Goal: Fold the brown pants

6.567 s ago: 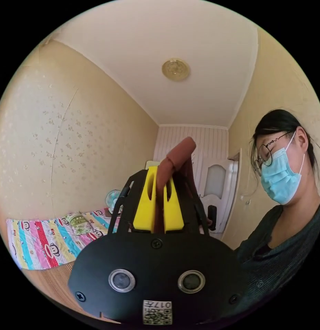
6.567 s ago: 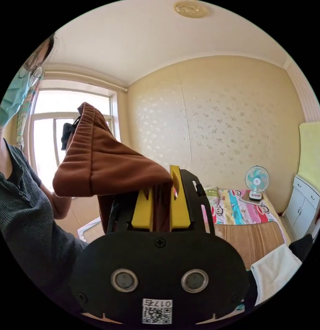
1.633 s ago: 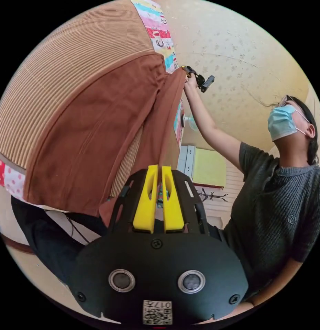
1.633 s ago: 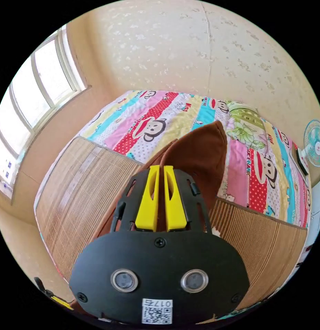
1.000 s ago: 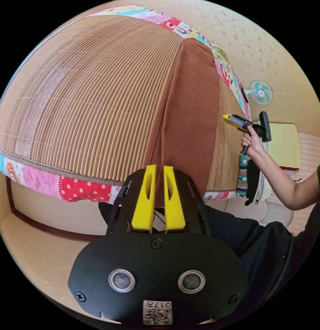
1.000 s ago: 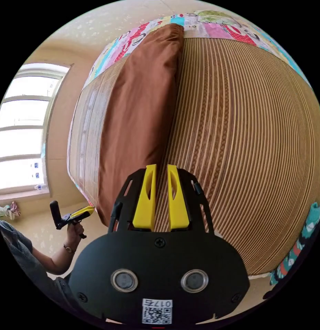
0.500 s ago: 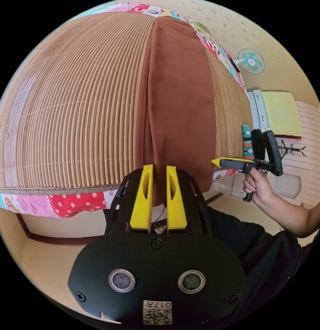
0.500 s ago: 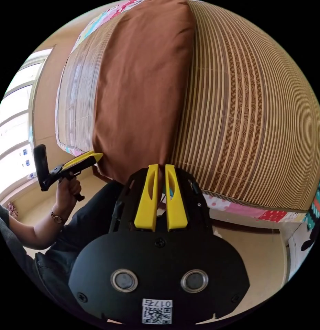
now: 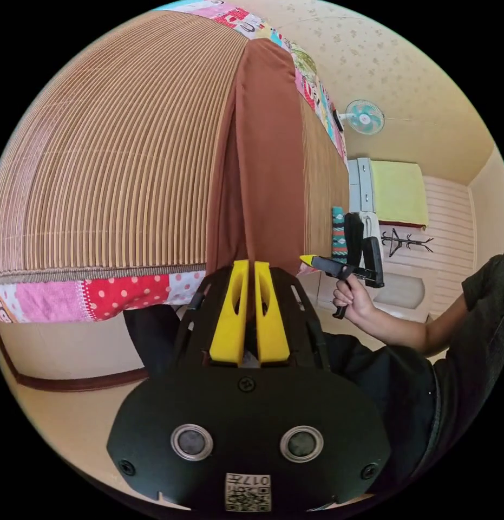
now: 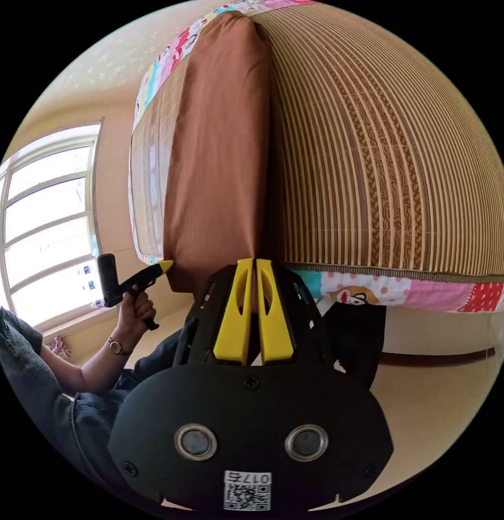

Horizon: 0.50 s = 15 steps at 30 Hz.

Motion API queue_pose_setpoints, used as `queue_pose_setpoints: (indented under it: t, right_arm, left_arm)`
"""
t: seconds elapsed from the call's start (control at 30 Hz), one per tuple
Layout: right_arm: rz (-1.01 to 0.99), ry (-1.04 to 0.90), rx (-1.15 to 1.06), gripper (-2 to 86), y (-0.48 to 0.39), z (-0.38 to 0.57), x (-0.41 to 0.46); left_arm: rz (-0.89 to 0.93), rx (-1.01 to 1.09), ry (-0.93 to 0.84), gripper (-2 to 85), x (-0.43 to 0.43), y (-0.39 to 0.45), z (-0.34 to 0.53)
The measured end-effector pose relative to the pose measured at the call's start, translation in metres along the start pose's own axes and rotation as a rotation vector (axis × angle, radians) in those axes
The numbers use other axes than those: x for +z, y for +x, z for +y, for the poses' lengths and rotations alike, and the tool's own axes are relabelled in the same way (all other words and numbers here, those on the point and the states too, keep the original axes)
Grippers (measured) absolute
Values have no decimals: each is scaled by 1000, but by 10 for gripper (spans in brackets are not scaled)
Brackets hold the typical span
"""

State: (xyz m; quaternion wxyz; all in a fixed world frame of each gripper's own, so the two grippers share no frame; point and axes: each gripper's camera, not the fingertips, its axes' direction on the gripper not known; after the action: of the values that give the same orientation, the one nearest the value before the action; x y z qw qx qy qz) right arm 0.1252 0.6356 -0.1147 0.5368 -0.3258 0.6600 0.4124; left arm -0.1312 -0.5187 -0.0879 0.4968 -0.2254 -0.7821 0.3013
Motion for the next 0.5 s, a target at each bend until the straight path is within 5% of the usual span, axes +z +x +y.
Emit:
queue_pose_setpoints:
  t: [0.17, 0.3, 0.5]
  right_arm:
    - [127, -5, 61, 22, 42, -1, -5]
    - [31, 114, 28, 48, 72, -21, -45]
    - [-175, 103, -61, 116, 121, -124, -56]
  left_arm:
    - [-40, -56, -33, 56, 1, -3, 0]
    - [-4, -10, 116, 94, -38, -1, -19]
    - [172, 32, 51, 159, -37, -23, -123]
